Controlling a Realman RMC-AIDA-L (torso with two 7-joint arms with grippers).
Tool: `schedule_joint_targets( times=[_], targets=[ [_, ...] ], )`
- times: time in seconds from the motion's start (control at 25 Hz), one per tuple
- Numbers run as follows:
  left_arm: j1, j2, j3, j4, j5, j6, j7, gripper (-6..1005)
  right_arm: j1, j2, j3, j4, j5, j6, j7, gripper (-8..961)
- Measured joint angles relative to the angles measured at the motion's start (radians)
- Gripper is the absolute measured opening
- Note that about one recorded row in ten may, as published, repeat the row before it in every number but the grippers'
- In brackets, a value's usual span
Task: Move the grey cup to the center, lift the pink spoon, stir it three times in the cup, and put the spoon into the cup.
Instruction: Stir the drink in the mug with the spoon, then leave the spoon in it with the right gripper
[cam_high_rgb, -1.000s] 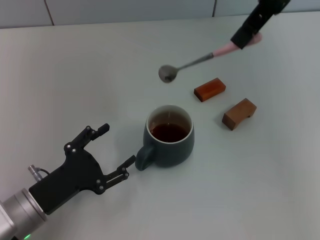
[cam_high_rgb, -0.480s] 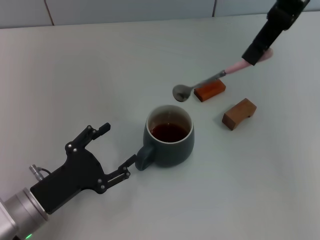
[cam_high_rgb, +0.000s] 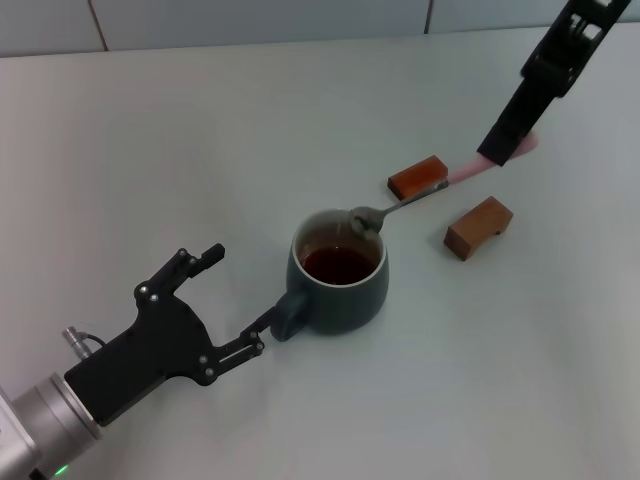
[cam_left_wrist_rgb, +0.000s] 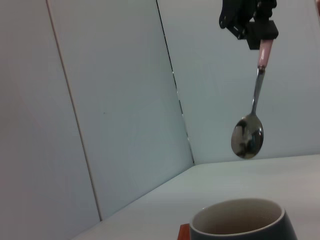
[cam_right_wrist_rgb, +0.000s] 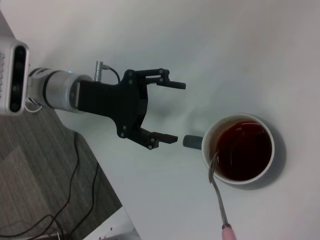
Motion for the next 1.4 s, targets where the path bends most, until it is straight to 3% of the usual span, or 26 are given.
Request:
schedule_joint_targets(
  times=[0.56, 1.0, 1.4],
  targets=[
    [-0.002, 0.004, 0.002, 0.000, 0.004, 0.006, -0.009, 857, -0.027, 0.012, 0.002, -0.197, -0.007, 0.165, 0.090, 118],
    [-0.002, 0.005, 0.008, 0.001, 0.007, 0.011, -0.006, 857, -0.021, 0.029, 0.002, -0.228, -0.008, 0.237, 0.131, 123],
    [0.002, 0.007, 0.007, 0.012, 0.008, 0.030, -0.005, 857, -0.010, 0.040, 0.002, -0.339, -0.028, 0.344, 0.209, 129]
  ],
)
